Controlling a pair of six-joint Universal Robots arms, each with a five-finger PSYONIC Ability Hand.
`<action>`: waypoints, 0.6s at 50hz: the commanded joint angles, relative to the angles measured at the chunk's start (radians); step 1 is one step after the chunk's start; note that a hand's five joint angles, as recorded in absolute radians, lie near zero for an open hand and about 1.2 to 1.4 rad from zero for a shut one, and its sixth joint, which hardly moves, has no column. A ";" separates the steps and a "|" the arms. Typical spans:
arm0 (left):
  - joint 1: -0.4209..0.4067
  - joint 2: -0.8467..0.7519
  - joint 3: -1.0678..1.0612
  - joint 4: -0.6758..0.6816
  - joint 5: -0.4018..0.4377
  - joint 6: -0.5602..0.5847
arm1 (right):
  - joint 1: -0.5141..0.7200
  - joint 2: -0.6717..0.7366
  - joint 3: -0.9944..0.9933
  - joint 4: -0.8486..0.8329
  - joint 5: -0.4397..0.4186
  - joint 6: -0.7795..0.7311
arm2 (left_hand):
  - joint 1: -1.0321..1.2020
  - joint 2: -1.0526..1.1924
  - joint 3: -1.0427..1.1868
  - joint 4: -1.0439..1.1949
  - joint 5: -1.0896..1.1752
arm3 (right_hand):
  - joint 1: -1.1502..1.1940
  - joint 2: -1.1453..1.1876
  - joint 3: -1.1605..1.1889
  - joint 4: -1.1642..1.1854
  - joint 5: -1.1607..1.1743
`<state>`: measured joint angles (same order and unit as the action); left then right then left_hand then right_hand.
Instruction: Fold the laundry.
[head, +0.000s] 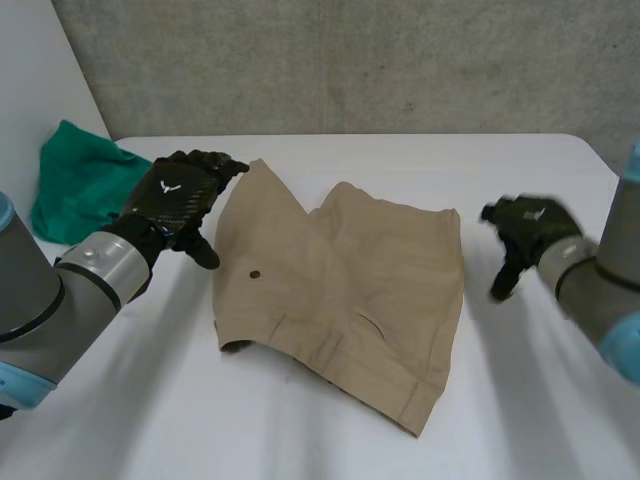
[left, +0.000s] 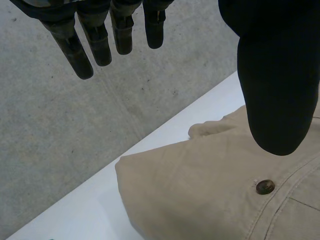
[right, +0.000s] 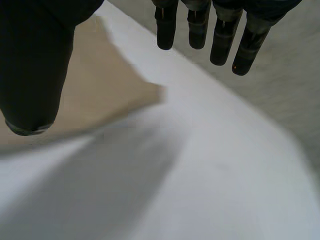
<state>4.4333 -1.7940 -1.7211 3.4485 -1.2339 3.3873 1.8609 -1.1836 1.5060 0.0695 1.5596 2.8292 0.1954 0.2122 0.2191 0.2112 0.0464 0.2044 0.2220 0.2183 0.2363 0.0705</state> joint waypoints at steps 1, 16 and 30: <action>0.001 0.001 -0.003 0.000 -0.001 -0.005 | 0.073 -0.136 0.269 0.030 -0.177 0.171 | 0.006 -0.010 -0.017 -0.009 -0.019 | -0.030 -0.047 -0.044 -0.062 -0.071; -0.011 -0.004 -0.017 0.001 0.001 -0.005 | 0.147 -0.057 0.387 -0.115 -0.217 0.292 | 0.006 -0.010 -0.017 -0.009 -0.019 | 0.027 0.010 0.013 -0.005 -0.013; -0.011 -0.001 -0.031 0.008 0.001 -0.005 | 0.179 -0.043 0.330 -0.286 -0.125 0.241 | 0.009 -0.008 -0.014 -0.007 -0.016 | 1.192 1.174 1.178 1.160 1.151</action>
<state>4.4232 -1.7977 -1.7460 3.4542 -1.2333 3.3824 2.0510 -1.2066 1.8786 -0.1459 1.3743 3.1185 0.1953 0.2122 0.2191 0.2112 0.0464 0.9323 1.1666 1.1084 1.1465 0.9525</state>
